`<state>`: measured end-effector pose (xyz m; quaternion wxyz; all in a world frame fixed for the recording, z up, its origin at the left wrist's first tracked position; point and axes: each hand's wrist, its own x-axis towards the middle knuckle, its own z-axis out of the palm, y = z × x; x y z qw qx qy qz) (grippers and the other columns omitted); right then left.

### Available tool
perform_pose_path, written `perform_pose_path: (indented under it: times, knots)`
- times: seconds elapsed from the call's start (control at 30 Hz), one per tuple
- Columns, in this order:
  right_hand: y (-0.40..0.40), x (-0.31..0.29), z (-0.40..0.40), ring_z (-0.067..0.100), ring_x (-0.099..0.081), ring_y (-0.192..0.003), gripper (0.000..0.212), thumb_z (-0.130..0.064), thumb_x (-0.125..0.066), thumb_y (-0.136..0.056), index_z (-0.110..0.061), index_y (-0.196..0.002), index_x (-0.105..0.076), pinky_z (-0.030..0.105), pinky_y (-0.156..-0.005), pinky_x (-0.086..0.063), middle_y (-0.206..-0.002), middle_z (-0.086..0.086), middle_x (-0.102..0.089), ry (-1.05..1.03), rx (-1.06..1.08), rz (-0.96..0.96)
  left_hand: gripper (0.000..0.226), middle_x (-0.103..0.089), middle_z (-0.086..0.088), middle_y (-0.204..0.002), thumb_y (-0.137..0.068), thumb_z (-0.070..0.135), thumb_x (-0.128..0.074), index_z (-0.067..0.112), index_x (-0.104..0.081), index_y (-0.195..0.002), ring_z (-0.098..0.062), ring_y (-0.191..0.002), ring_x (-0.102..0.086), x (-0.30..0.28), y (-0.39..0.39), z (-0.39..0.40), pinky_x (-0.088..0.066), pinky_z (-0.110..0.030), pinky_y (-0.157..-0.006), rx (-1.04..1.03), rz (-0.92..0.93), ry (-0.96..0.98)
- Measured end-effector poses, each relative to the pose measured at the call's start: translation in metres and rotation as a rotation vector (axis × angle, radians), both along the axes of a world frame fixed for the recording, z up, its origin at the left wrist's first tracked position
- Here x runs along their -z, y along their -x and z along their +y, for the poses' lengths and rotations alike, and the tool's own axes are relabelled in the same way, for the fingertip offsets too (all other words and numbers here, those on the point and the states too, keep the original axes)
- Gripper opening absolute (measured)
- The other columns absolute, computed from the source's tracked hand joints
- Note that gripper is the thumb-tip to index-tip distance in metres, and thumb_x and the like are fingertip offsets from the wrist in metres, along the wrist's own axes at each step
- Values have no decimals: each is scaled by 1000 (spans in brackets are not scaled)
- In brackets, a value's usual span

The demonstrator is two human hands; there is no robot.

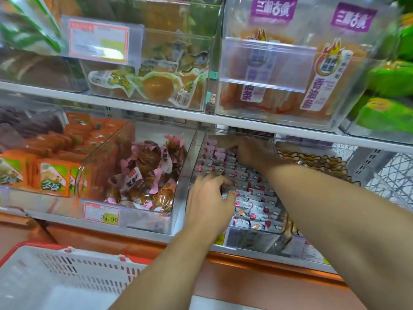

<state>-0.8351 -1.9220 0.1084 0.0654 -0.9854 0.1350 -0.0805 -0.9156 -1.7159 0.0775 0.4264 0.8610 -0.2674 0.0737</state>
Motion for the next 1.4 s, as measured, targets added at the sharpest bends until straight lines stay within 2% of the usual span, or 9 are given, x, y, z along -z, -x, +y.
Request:
perform_pose_path:
  times: [0.27, 0.53, 0.7, 0.77, 0.87, 0.93, 1.0, 1.13, 1.4]
  knots:
    - [7, -2, -5, 33, -66, -109, 26, -1, -59, -92, -10, -110, -75, 41, -95, -56, -114, 14, -72, 106, 134, -59, 20, -64, 10, -118, -90, 27, -67, 28, -71, -110, -8, -119, -45, 1, 0, 2, -35, -25, -96, 14, 11, -1]
    - [12, -13, 2, 30, -64, -100, 27, -5, -41, -103, -2, -101, -67, 28, -81, -46, -102, 17, -69, -170, 234, -311, 17, -64, 11, -113, -89, 25, -68, 27, -70, -106, -8, -117, -45, 1, 0, 4, -40, -27, -98, 24, 23, 22]
    - [41, -32, 18, 29, -61, -110, 22, -18, -52, -102, -11, -101, -72, 31, -101, -42, -111, 9, -69, -191, 167, -333, 26, -63, 12, -115, -91, 25, -69, 24, -69, -117, -11, -114, -54, -8, 4, 7, -42, -25, -94, 4, 109, 130]
    - [54, -38, 33, 21, -55, -104, 14, -19, -57, -99, -10, -93, -65, 29, -97, -43, -104, 6, -61, -347, 246, -507, 31, -66, 7, -120, -93, 22, -69, 22, -65, -124, -11, -111, -60, -15, 8, 10, -49, -30, -96, -35, 179, 243]
    - [88, -39, 61, 19, -59, -97, 15, -9, -57, -97, -3, -110, -60, 25, -81, -47, -105, 3, -66, -1058, 459, -747, 31, -69, 6, -115, -96, 23, -67, 22, -60, -126, -7, -96, -66, -24, 17, 19, -56, -28, -83, -68, 341, 487]
    - [120, -34, 78, 24, -64, -104, 21, -3, -51, -100, -3, -120, -59, 35, -90, -52, -111, 11, -70, -1457, 489, -726, 24, -72, 2, -107, -98, 29, -63, 26, -57, -121, -11, -89, -71, -29, 21, 27, -58, -28, -77, -53, 547, 674]
    - [154, -30, 93, 22, -68, -103, 18, -3, -50, -103, -2, -119, -58, 31, -85, -56, -107, 13, -72, -1681, 443, -684, 15, -77, -4, -97, -100, 26, -60, 21, -61, -114, -13, -81, -74, -32, 23, 35, -58, -25, -69, -15, 725, 804]
    - [195, -22, 101, 25, -70, -96, 19, 0, -55, -101, 6, -119, -60, 35, -91, -58, -110, 20, -69, -1855, 398, -636, 18, -78, -15, -92, -99, 15, -62, 0, -71, -105, -16, -77, -75, -35, 30, 44, -60, -25, -65, 13, 846, 903]
    - [222, -21, 98, 25, -76, -94, 24, -1, -59, -99, 7, -121, -61, 28, -75, -63, -111, 21, -72, -1958, 383, -605, 25, -78, -14, -99, -88, 26, -75, 5, -76, -101, -24, -94, -76, -37, 41, 46, -60, -24, -73, 85, 955, 899]
